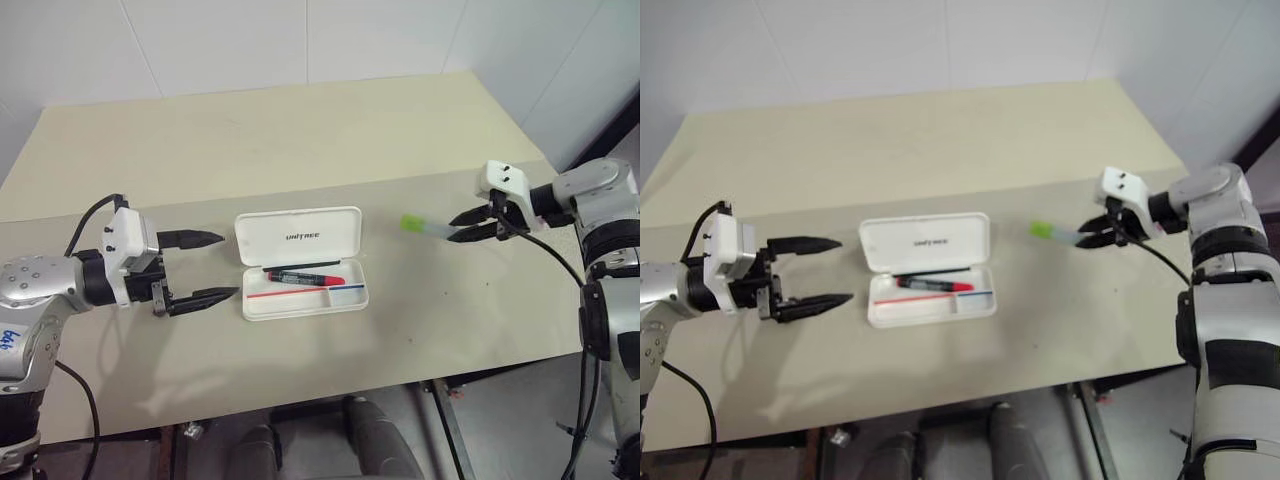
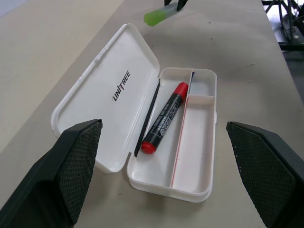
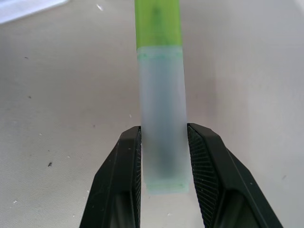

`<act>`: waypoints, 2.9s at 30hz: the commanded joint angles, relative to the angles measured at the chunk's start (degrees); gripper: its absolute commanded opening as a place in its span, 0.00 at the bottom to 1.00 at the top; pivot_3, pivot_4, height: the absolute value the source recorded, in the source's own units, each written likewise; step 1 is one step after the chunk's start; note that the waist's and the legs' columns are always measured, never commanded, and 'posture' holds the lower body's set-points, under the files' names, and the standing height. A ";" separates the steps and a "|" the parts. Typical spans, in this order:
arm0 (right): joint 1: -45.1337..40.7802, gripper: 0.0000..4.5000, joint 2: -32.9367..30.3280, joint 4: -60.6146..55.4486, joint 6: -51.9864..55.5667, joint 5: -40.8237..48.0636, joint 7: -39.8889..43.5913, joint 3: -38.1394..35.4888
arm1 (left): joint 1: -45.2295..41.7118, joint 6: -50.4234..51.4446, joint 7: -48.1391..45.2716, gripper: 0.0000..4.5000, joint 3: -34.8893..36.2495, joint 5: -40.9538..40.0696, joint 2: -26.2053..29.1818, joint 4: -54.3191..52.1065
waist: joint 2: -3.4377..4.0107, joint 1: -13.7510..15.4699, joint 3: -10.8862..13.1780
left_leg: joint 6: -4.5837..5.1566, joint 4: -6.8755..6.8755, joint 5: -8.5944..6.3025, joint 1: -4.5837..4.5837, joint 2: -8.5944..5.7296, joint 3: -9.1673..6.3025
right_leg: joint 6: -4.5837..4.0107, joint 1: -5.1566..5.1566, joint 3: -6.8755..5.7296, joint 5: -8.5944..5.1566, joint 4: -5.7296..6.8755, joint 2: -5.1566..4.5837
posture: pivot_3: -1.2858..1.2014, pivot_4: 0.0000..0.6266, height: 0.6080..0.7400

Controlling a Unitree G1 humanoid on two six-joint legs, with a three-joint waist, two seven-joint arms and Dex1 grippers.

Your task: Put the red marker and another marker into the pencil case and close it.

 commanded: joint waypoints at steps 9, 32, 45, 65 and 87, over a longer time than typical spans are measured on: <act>18.69 0.24 -3.83 -50.58 21.17 22.10 4.71 7.17 | 0.75 -6.18 -2.38 1.00 -0.28 2.74 -0.11 3.72 | 0.02 0.36 0.01 | 0.00 0.06 0.00 -0.01 0.02 -0.05 | 0.00 -0.04 -0.01 -0.03 0.16 0.01 | 0.52 0.24 1.00; 16.17 0.24 18.99 -64.47 37.64 14.35 -12.69 19.70 | 3.07 -9.06 -3.50 1.00 -0.44 4.94 -0.46 4.74 | -0.02 1.82 -0.01 | 0.00 0.04 0.00 -0.06 0.05 -0.16 | -0.10 -0.12 -0.18 -0.08 0.17 -0.01 | 0.52 0.24 1.00; 15.24 0.24 19.68 -65.11 42.12 12.57 -10.96 21.47 | 5.41 -9.24 -2.27 1.00 1.13 4.36 -0.57 3.29 | -0.02 1.83 -0.02 | 0.00 -0.03 0.00 -0.11 0.05 -0.29 | -0.14 -0.12 -0.34 -0.10 0.12 -0.05 | 0.52 0.24 1.00; 17.42 0.24 18.73 -63.50 40.65 10.05 -11.08 23.04 | 4.52 -9.46 -1.57 1.00 1.15 4.34 -0.57 3.39 | -0.03 1.75 -0.02 | 0.00 -0.05 0.00 -0.10 0.05 -0.30 | -0.17 -0.13 -0.35 -0.12 0.13 -0.03 | 0.52 0.24 1.00; 13.22 0.99 21.68 -60.82 36.79 18.66 -5.30 16.26 | 5.21 -9.26 -1.18 1.00 2.13 4.55 0.04 2.89 | -0.03 1.76 -0.02 | 0.00 -0.10 0.00 -0.11 0.06 -0.38 | -0.19 -0.12 -0.42 -0.13 0.09 -0.04 | 0.52 0.24 1.00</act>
